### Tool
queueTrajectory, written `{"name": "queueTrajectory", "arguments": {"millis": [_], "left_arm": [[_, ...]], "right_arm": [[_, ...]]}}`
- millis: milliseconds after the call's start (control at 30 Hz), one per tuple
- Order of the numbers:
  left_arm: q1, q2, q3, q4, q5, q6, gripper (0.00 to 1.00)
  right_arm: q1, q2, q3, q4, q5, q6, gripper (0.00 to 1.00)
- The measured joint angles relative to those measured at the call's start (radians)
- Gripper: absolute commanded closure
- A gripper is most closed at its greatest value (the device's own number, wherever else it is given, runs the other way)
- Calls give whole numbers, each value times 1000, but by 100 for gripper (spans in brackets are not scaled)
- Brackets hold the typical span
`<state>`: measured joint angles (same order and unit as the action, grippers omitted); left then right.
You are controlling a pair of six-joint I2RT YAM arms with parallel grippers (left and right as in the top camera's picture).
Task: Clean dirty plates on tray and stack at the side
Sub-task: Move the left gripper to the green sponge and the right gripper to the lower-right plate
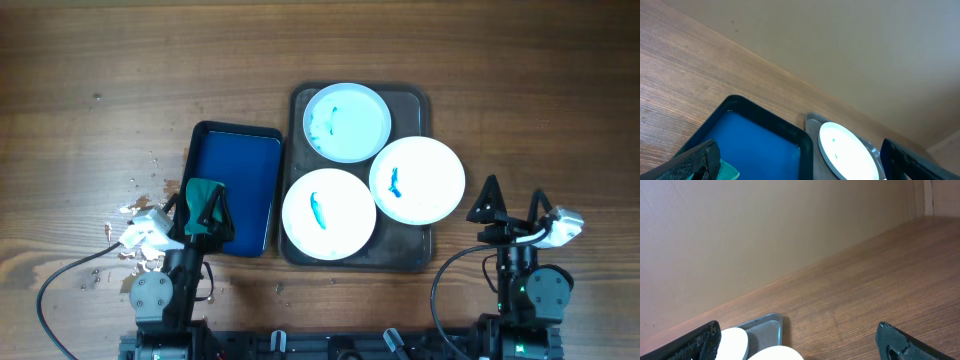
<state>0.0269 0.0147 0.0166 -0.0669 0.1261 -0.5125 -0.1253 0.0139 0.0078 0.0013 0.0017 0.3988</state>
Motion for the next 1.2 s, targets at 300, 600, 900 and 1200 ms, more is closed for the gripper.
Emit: {"name": "queueTrajectory", "arguments": {"millis": [300, 600, 900, 1200], "left_arm": [[0, 0, 0, 0, 0, 0, 0], [0, 0, 0, 0, 0, 0, 0], [0, 0, -2, 49, 50, 0, 0], [0, 63, 75, -96, 93, 0, 0]], "right_arm": [[0, 0, 0, 0, 0, 0, 0], [0, 0, 0, 0, 0, 2, 0], [0, 0, 0, 1, -102, 213, 0], [2, 77, 159, -164, -483, -81, 0]]}}
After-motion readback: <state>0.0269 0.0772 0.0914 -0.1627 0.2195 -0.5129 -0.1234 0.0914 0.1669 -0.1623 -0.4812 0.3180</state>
